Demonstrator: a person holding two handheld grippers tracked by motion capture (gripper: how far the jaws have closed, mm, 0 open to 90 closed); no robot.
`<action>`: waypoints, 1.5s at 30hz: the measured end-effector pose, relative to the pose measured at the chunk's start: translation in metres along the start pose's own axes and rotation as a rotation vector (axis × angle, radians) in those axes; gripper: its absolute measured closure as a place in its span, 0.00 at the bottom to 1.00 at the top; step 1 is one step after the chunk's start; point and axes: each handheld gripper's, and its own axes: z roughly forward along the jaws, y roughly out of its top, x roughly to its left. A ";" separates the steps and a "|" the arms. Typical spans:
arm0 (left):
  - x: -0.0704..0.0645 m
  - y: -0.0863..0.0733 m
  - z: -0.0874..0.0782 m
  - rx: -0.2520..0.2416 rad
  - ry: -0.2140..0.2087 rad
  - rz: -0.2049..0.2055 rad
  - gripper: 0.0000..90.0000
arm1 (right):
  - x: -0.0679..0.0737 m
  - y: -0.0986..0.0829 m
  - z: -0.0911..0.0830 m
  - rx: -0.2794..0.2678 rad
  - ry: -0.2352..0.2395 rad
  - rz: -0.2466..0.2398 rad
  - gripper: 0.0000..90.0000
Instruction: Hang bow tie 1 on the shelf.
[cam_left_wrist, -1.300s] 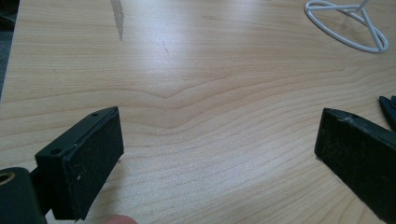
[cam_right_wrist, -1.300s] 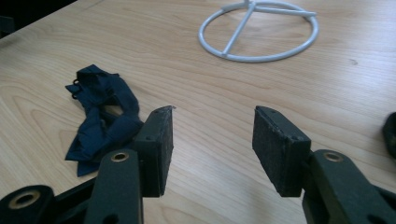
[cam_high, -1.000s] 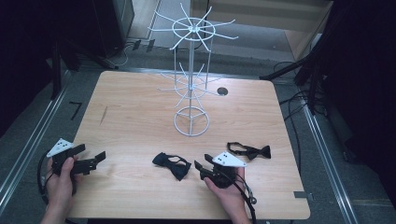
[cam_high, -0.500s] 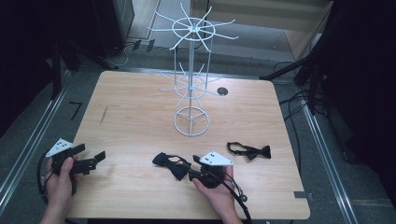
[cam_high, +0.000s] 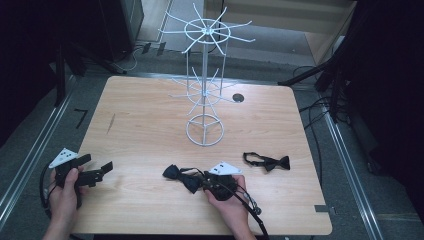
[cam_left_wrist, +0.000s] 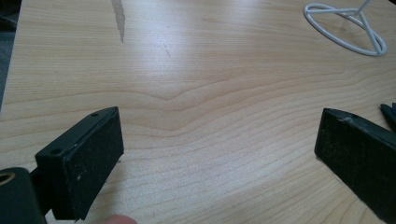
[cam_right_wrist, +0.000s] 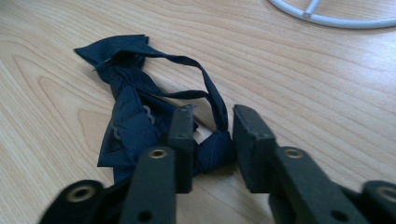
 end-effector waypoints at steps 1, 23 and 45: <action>0.000 0.000 0.000 0.000 0.000 -0.001 0.02 | 0.000 0.001 -0.002 0.003 0.002 -0.004 0.85; 0.000 0.000 0.000 -0.001 -0.002 0.000 0.02 | -0.001 0.018 -0.035 -0.163 -0.010 -0.033 0.90; 0.000 0.000 0.000 -0.001 -0.001 0.001 0.02 | -0.027 0.049 -0.077 -0.307 -0.083 -0.025 0.90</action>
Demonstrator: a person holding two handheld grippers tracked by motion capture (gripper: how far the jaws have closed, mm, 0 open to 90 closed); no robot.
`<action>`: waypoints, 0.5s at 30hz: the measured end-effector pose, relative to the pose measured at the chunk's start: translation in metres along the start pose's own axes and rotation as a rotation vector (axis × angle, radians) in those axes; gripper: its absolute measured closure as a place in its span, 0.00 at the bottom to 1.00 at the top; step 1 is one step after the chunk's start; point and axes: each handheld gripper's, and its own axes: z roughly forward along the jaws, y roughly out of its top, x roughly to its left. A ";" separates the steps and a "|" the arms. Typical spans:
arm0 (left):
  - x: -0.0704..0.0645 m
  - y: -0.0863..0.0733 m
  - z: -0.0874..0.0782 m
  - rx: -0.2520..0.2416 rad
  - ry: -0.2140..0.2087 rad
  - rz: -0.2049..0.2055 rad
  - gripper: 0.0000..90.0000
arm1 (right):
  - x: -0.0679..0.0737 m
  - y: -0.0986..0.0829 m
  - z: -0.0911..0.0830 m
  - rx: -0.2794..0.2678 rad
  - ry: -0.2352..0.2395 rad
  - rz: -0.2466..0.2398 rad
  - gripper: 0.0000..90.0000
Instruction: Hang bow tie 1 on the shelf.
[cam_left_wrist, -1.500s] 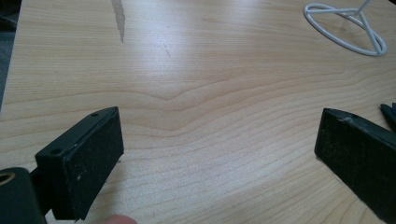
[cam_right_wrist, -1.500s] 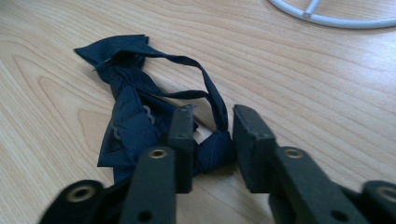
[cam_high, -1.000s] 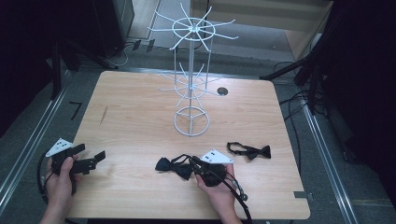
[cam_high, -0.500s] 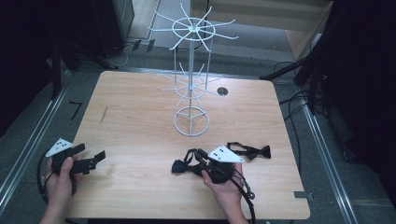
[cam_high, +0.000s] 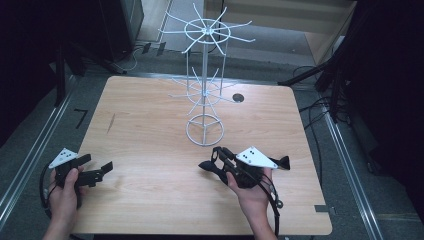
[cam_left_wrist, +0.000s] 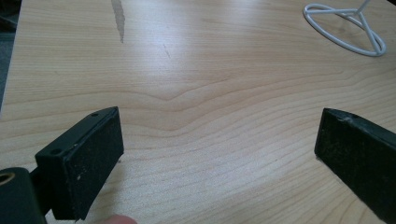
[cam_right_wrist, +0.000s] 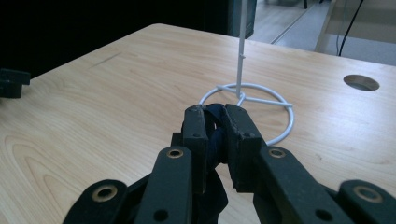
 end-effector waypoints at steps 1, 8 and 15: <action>0.000 0.000 0.000 0.000 0.000 0.000 0.02 | -0.001 0.002 0.000 -0.004 -0.003 0.001 0.90; 0.000 0.000 0.000 0.000 0.000 0.001 0.02 | -0.004 0.013 -0.003 -0.024 -0.010 -0.005 0.90; 0.000 0.000 0.000 0.000 0.000 0.001 0.02 | -0.005 0.025 -0.005 -0.043 -0.016 -0.016 0.90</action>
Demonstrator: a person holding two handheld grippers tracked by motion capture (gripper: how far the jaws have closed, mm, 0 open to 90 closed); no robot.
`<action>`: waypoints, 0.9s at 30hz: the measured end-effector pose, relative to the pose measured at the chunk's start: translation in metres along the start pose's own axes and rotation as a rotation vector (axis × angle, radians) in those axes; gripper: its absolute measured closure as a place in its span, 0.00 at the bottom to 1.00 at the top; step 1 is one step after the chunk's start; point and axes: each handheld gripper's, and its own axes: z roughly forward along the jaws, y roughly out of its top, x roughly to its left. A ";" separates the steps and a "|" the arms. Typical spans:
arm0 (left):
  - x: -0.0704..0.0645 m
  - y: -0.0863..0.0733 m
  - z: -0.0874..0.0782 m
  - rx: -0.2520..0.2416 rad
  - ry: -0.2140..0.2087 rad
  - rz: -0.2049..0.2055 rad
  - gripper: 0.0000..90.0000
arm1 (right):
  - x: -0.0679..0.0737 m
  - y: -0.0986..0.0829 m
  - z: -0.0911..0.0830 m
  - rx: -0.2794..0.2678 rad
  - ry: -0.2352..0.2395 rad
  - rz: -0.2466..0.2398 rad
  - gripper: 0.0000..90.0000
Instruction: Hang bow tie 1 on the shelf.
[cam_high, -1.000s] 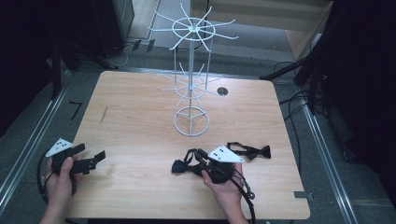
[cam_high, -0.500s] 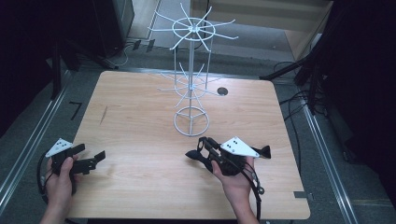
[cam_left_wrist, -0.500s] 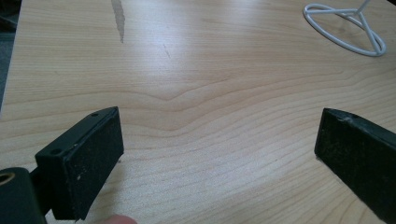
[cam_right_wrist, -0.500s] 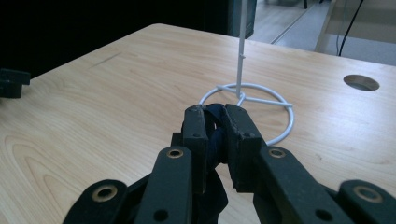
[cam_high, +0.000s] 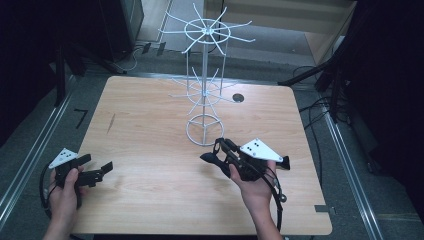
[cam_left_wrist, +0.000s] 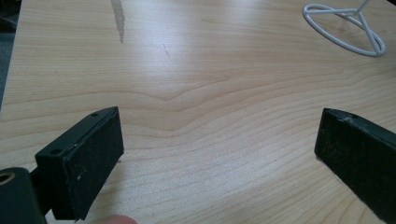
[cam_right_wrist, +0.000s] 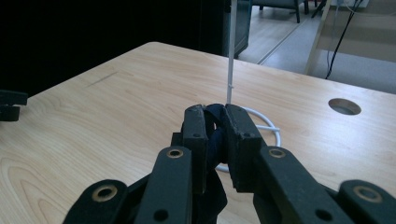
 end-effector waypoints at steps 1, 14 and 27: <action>0.000 0.000 0.000 -0.001 0.000 0.001 0.02 | 0.000 0.002 0.000 -0.003 -0.001 0.001 0.90; 0.000 0.000 0.000 0.001 -0.001 0.000 0.02 | 0.001 0.026 0.003 -0.034 0.001 -0.020 0.90; 0.000 0.000 0.000 0.001 -0.002 0.000 0.02 | 0.000 0.039 0.003 -0.060 0.003 -0.020 0.90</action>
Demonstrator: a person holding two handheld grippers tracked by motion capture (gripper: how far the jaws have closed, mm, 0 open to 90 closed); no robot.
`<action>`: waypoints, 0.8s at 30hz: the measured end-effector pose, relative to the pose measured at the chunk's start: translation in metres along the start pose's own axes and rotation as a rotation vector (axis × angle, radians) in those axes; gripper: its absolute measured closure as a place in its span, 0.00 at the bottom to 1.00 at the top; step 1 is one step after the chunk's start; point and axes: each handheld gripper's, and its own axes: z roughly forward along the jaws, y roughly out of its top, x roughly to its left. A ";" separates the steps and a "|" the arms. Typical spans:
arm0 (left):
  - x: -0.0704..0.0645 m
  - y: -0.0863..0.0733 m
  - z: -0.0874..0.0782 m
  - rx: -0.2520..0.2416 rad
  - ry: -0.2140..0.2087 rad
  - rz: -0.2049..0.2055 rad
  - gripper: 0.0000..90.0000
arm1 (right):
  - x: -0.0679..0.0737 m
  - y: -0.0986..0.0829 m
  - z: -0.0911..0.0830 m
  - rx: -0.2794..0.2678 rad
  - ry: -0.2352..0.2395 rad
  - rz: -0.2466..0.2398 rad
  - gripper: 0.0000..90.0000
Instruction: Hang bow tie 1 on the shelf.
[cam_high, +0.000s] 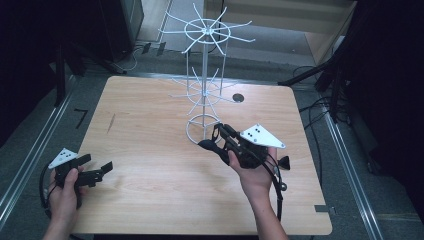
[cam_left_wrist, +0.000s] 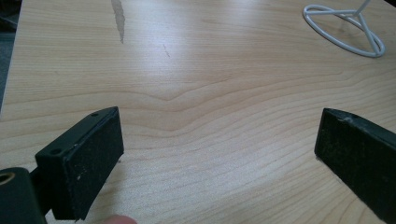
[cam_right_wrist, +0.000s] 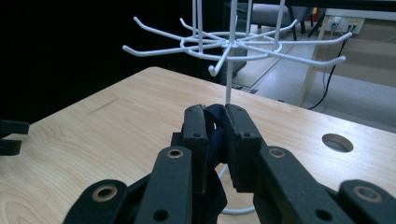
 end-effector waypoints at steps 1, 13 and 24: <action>0.000 0.000 0.000 0.001 0.000 -0.001 0.02 | 0.000 0.001 0.000 -0.002 0.000 -0.002 0.90; 0.000 0.000 0.000 0.000 -0.001 0.001 0.02 | 0.003 0.011 -0.001 -0.021 0.005 -0.011 0.90; 0.000 0.000 0.000 0.000 -0.001 0.000 0.02 | 0.004 0.019 -0.002 -0.040 0.007 -0.015 0.90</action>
